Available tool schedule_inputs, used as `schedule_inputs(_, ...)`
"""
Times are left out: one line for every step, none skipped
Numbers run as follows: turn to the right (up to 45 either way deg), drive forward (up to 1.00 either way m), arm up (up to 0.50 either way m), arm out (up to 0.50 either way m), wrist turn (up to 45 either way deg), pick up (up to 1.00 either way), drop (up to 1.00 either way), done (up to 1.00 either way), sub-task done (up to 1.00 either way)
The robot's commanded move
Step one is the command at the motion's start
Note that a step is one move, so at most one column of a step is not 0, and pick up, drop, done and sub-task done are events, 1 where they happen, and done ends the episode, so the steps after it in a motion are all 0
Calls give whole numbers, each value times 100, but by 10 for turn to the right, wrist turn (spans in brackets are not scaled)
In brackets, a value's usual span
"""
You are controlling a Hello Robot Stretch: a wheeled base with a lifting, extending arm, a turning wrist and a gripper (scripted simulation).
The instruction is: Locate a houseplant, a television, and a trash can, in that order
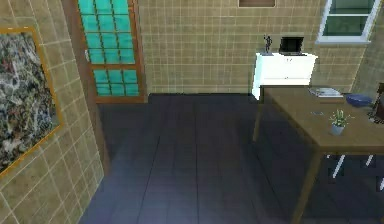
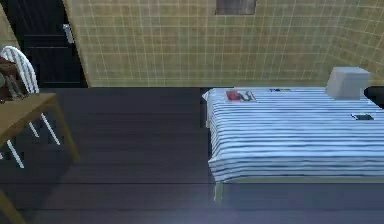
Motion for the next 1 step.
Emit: schedule_inputs(210,0,0,0,0,0,0,0,0)
